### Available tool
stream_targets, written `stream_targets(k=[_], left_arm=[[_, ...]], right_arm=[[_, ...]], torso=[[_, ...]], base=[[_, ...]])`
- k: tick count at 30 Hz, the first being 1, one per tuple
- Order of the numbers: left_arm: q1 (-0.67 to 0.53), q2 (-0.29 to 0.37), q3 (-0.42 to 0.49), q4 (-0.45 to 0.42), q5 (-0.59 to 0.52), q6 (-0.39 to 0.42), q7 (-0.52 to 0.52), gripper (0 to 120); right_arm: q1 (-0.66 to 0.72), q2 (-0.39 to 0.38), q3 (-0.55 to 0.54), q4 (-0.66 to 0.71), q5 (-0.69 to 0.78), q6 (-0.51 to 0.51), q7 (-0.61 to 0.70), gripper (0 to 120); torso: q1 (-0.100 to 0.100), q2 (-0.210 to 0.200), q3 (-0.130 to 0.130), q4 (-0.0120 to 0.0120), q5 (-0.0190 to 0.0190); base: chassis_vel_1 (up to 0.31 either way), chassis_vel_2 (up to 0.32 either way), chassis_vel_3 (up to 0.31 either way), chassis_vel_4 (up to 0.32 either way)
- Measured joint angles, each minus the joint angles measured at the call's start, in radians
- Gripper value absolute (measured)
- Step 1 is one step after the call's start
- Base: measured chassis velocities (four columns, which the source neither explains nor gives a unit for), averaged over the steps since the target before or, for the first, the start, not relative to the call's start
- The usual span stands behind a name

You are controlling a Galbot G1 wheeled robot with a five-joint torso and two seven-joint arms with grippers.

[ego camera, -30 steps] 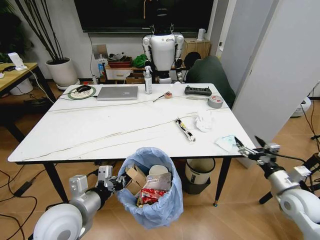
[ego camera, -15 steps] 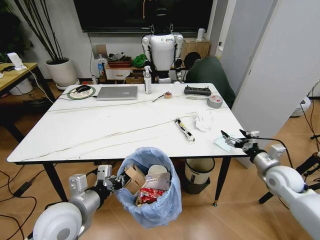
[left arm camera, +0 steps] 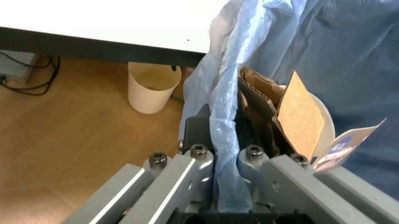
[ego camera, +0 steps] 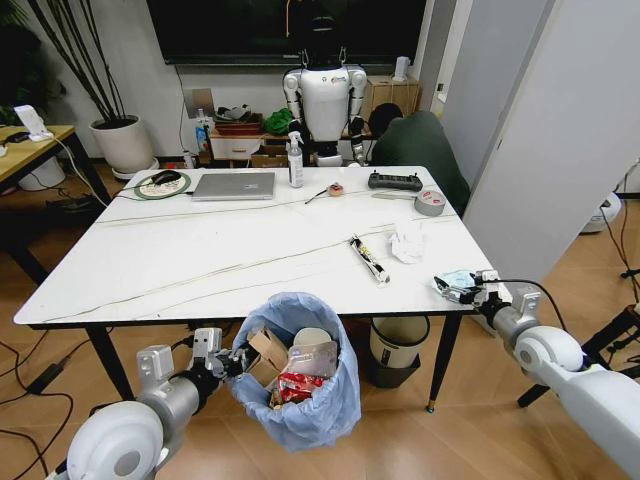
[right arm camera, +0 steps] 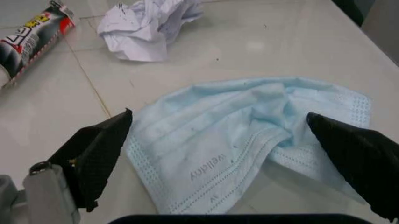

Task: Pick up the trash bin and place the trash from the table into it.

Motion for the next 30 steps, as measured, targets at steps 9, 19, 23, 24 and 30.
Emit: stream_targets(k=[9,19,23,24,30], left_arm=[[0.003,0.002,-0.002,-0.003,0.0,0.0,0.0,0],[0.001,-0.005,0.0,-0.002,0.001,-0.001,0.0,0],[0.001,-0.006,0.0,-0.002,0.001,-0.001,0.0,0],[0.001,-0.006,0.0,-0.002,0.001,-0.001,0.0,0],[-0.001,-0.008,0.001,-0.003,0.002,-0.002,0.0,0]], right_arm=[[0.011,0.0,-0.02,-0.025,0.006,0.003,-0.005,81],[0.017,-0.006,-0.026,-0.015,0.014,0.004,-0.008,45],[0.023,-0.01,-0.033,-0.013,0.019,0.006,-0.009,32],[0.023,-0.01,-0.033,-0.013,0.019,0.006,-0.009,32],[0.026,-0.018,-0.045,0.001,0.028,0.011,-0.01,8]], torso=[[0.0,0.0,0.0,0.0,-0.0001],[0.0,0.0,0.0,0.0,0.0],[0.0,0.0,0.0,0.0001,0.0],[0.0,0.0,0.0,0.0001,0.0],[0.0,0.0,0.0,0.0001,0.0]], base=[[0.0,0.0,0.0,0.0],[0.0,0.0,0.0,0.0],[0.0,0.0,0.0,0.0],[0.0,0.0,0.0,0.0],[0.0,0.0,0.0,0.0]])
